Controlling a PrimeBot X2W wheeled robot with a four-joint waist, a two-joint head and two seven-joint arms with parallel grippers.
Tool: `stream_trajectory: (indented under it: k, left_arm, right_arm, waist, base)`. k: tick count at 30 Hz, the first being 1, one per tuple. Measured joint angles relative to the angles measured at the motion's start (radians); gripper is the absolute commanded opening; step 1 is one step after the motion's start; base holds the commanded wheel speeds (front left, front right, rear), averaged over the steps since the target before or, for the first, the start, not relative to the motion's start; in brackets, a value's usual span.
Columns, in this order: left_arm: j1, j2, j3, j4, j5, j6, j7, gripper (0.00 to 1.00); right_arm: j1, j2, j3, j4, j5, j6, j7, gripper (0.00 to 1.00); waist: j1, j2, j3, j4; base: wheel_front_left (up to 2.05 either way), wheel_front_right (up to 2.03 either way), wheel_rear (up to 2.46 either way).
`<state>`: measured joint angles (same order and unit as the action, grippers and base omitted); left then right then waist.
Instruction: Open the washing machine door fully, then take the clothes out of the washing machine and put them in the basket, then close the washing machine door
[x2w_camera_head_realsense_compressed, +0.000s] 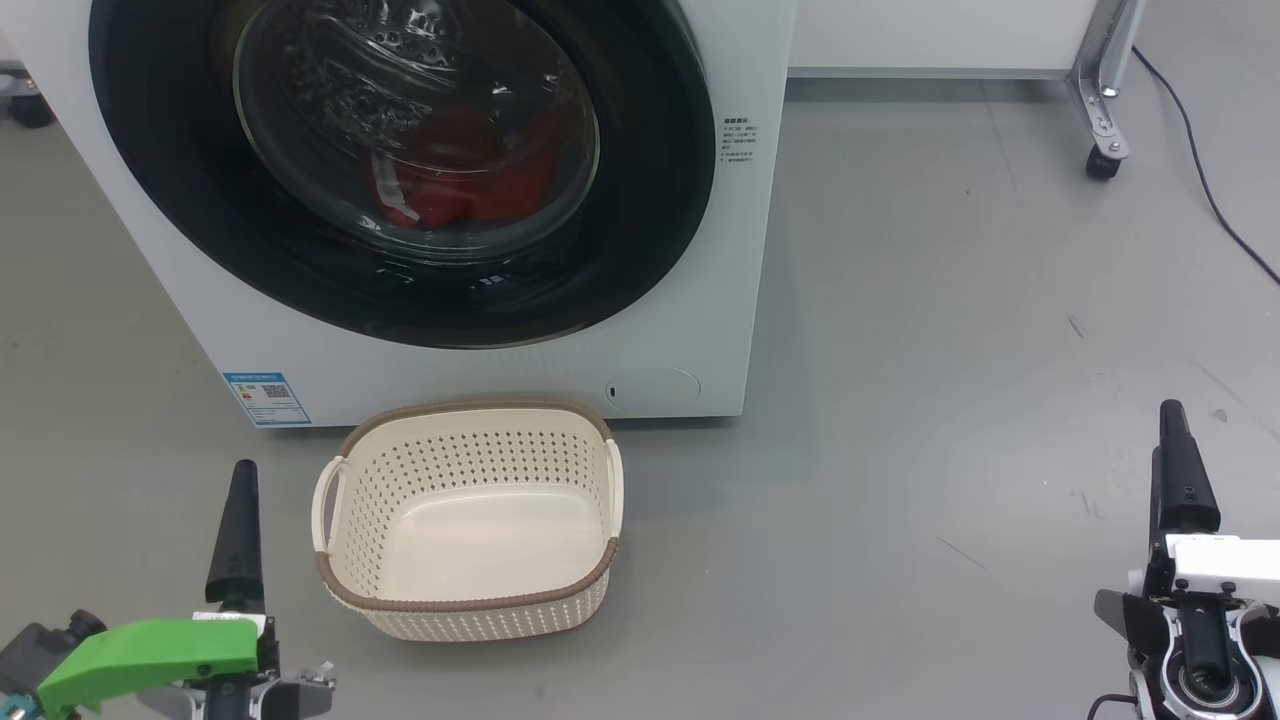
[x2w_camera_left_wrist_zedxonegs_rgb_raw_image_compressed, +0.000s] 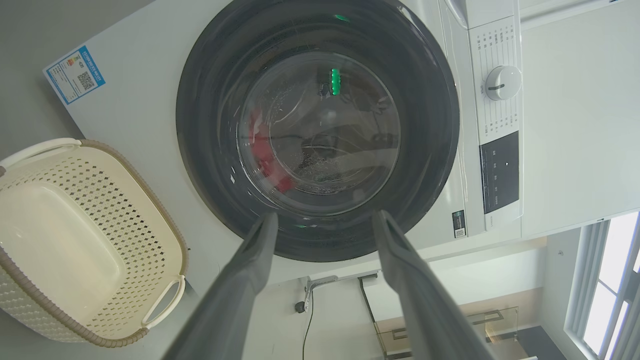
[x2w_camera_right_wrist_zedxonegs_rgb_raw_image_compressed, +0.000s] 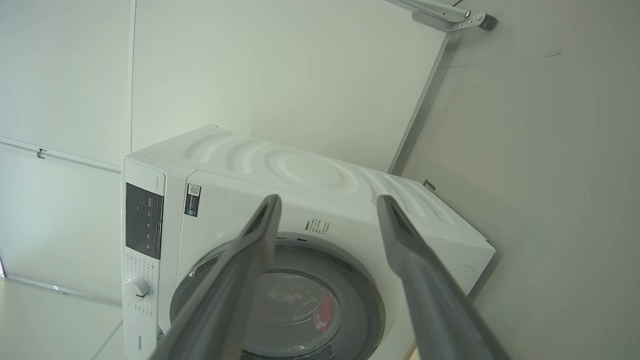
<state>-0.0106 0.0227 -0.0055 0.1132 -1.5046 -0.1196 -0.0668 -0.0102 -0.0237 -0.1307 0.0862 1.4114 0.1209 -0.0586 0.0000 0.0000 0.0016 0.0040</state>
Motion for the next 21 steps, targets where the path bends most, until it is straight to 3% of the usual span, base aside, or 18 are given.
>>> stream_trajectory:
  k: [15,21]
  left_arm:
    - [-0.001,0.002,-0.057,-0.057,0.201,0.000,-0.044,1.00]
    - [-0.001,0.004,-0.080,-0.066,0.329,0.000,-0.068,1.00]
  right_arm:
    - [0.001,-0.013,0.017,-0.049,-0.133,0.000,-0.047,1.00]
    - [0.001,-0.022,0.030,-0.067,-0.198,0.000,-0.071,1.00]
  waist:
    - [0.0000,0.0000,0.004,0.001]
    - [0.0000,0.0000,0.008,0.001]
  base:
    - [0.00,0.00,0.00]
    - [0.00,0.00,0.00]
